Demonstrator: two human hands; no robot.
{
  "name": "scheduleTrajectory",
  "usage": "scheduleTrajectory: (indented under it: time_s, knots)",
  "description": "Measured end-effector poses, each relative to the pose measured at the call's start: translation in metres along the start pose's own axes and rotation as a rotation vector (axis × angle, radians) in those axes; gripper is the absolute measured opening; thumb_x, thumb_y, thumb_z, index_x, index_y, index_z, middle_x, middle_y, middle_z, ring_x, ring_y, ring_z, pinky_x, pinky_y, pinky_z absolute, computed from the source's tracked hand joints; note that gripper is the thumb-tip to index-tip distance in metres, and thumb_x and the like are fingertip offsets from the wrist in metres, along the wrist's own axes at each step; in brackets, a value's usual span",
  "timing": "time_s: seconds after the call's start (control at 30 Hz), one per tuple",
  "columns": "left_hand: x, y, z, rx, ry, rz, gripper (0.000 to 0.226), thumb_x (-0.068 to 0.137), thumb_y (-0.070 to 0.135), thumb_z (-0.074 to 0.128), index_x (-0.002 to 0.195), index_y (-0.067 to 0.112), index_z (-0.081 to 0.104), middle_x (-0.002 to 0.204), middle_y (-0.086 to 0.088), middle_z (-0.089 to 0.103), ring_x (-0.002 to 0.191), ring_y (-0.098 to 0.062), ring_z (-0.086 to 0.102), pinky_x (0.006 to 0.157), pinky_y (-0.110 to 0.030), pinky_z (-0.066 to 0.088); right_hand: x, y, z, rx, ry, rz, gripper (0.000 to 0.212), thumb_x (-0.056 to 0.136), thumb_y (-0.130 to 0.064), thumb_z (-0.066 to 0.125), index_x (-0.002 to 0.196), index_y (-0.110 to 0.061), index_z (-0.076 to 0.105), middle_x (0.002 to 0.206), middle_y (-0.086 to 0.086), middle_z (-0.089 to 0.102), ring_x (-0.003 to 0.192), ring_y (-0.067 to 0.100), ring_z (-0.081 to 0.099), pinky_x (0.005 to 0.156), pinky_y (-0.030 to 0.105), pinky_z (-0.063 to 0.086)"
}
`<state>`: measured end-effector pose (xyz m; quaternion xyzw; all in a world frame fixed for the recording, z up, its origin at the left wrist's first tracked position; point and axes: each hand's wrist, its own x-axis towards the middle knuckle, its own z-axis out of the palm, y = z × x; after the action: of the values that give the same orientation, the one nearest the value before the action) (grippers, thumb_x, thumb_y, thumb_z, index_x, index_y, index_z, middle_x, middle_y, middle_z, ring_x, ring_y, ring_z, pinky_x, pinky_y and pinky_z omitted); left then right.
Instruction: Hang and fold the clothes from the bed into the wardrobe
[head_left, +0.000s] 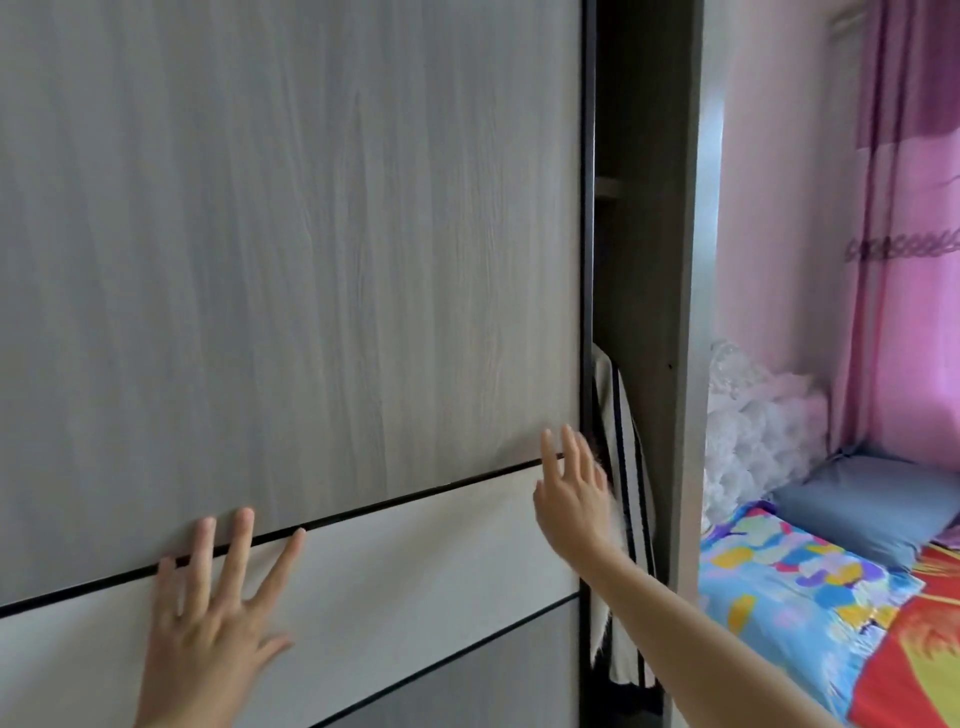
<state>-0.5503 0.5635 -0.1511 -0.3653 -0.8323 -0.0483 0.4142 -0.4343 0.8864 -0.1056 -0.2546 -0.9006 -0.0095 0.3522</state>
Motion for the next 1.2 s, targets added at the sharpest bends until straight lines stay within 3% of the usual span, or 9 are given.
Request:
scheduleTrajectory:
  time_s: [0.07, 0.2, 0.33, 0.7, 0.8, 0.9, 0.97, 1.07, 1.2]
  knots:
    - [0.013, 0.018, 0.004, -0.046, -0.013, 0.009, 0.153, 0.017, 0.035, 0.097, 0.148, 0.035, 0.017, 0.158, -0.009, 0.012, 0.144, -0.035, 0.01, 0.113, -0.051, 0.005, -0.005, -0.004, 0.008, 0.053, -0.03, -0.107, 0.055, 0.094, -0.038, 0.04, 0.143, -0.014, 0.031, 0.146, 0.021, 0.036, 0.132, 0.037, 0.04, 0.099, 0.046, 0.042]
    - [0.031, 0.038, 0.005, -0.088, -0.036, 0.066, 0.15, 0.023, 0.038, 0.097, 0.148, 0.033, 0.015, 0.159, -0.003, 0.004, 0.146, -0.028, 0.004, 0.115, -0.044, 0.001, -0.016, -0.018, 0.015, 0.115, -0.207, -0.189, 0.086, 0.069, -0.067, -0.016, 0.147, -0.031, -0.015, 0.15, 0.013, -0.027, 0.137, 0.033, -0.026, 0.115, 0.044, 0.012]
    - [0.044, 0.055, 0.011, -0.089, -0.08, 0.096, 0.153, 0.022, 0.037, 0.096, 0.149, 0.029, 0.012, 0.159, -0.003, 0.001, 0.146, -0.029, 0.001, 0.115, -0.044, -0.001, -0.009, -0.003, 0.02, 0.101, -0.214, -0.122, 0.095, 0.061, -0.071, -0.02, 0.147, -0.03, -0.018, 0.144, 0.009, -0.038, 0.14, 0.034, -0.025, 0.115, 0.042, 0.011]
    - [0.071, 0.101, 0.037, -0.089, -0.022, 0.098, 0.156, 0.017, 0.032, 0.097, 0.148, 0.028, 0.013, 0.158, -0.009, 0.009, 0.146, -0.031, -0.002, 0.115, -0.05, 0.0, 0.006, 0.042, 0.01, 0.001, -0.27, -0.069, 0.084, 0.074, -0.073, -0.012, 0.139, -0.022, -0.028, 0.15, 0.015, -0.03, 0.142, 0.035, -0.019, 0.116, 0.04, 0.007]
    - [0.077, 0.109, 0.041, -0.104, -0.023, 0.11, 0.161, 0.015, 0.033, 0.096, 0.15, 0.027, 0.009, 0.158, -0.01, 0.003, 0.146, -0.032, -0.001, 0.115, -0.05, 0.001, 0.01, 0.052, 0.013, -0.036, -0.275, -0.083, 0.071, 0.098, -0.046, 0.023, 0.142, -0.021, -0.027, 0.145, 0.016, -0.036, 0.141, 0.036, -0.02, 0.117, 0.041, 0.006]
    - [0.083, 0.117, 0.042, -0.101, -0.01, 0.103, 0.168, 0.012, 0.033, 0.095, 0.151, 0.023, 0.002, 0.159, -0.009, 0.0, 0.146, -0.031, -0.002, 0.113, -0.051, 0.005, 0.013, 0.059, 0.013, -0.051, -0.272, -0.088, 0.093, 0.094, -0.02, 0.036, 0.12, -0.029, -0.052, 0.133, 0.014, -0.045, 0.14, 0.037, -0.024, 0.116, 0.04, 0.009]
    - [0.087, 0.116, 0.041, -0.085, -0.011, 0.107, 0.167, 0.013, 0.034, 0.095, 0.151, 0.023, 0.002, 0.159, -0.008, -0.003, 0.146, -0.031, -0.004, 0.114, -0.049, 0.002, 0.016, 0.06, 0.014, -0.07, -0.28, -0.093, 0.097, 0.088, -0.007, 0.038, 0.121, -0.028, -0.051, 0.131, 0.014, -0.046, 0.139, 0.037, -0.025, 0.116, 0.039, 0.01]
    - [0.083, 0.112, 0.032, -0.051, 0.02, 0.15, 0.144, 0.02, 0.041, 0.093, 0.146, 0.02, 0.026, 0.159, -0.008, 0.006, 0.146, -0.029, -0.006, 0.114, -0.045, -0.003, 0.016, 0.061, 0.012, -0.06, -0.297, -0.069, 0.093, 0.083, 0.002, 0.038, 0.14, -0.019, -0.032, 0.139, 0.017, -0.042, 0.14, 0.038, -0.023, 0.116, 0.037, 0.013]
    - [0.056, 0.078, 0.012, 0.062, 0.208, 0.065, 0.104, 0.048, 0.037, 0.087, 0.137, 0.019, 0.037, 0.159, -0.012, 0.001, 0.14, -0.035, 0.014, 0.106, -0.053, 0.017, 0.015, 0.058, -0.002, -0.124, -0.344, -0.083, 0.091, 0.083, 0.0, 0.039, 0.144, -0.017, -0.026, 0.148, 0.025, -0.03, 0.141, 0.04, -0.018, 0.117, 0.039, 0.012]
